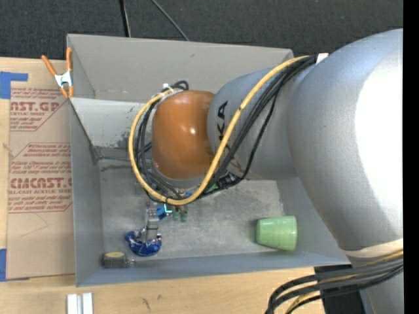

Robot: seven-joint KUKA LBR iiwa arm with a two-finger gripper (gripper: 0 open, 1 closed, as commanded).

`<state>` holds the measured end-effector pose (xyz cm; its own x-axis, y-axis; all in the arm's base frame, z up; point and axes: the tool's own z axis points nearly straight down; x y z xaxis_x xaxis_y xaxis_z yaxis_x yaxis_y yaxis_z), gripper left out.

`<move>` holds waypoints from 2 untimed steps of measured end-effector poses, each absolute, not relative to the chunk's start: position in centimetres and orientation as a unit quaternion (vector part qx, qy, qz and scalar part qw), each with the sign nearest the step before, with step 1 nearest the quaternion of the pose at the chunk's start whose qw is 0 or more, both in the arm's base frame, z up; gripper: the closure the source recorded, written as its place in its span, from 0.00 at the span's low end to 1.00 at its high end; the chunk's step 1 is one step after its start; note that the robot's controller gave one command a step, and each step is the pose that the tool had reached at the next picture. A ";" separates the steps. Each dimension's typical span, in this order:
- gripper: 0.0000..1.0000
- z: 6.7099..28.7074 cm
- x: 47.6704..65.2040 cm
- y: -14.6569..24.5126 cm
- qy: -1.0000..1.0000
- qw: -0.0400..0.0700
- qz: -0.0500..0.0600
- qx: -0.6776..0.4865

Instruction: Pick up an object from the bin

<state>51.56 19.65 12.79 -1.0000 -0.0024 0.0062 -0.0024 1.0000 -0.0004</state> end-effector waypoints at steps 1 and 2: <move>0.00 7.4 48.4 19.0 -0.973 -0.002 0.000 0.231; 0.00 7.1 48.7 19.9 -0.941 -0.003 -0.001 0.337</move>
Offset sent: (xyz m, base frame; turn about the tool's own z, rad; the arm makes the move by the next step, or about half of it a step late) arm -0.0324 -0.0071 -0.0534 -0.4629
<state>48.69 19.87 7.06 -0.7726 -0.6348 -0.0065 -0.6348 0.7726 -0.0006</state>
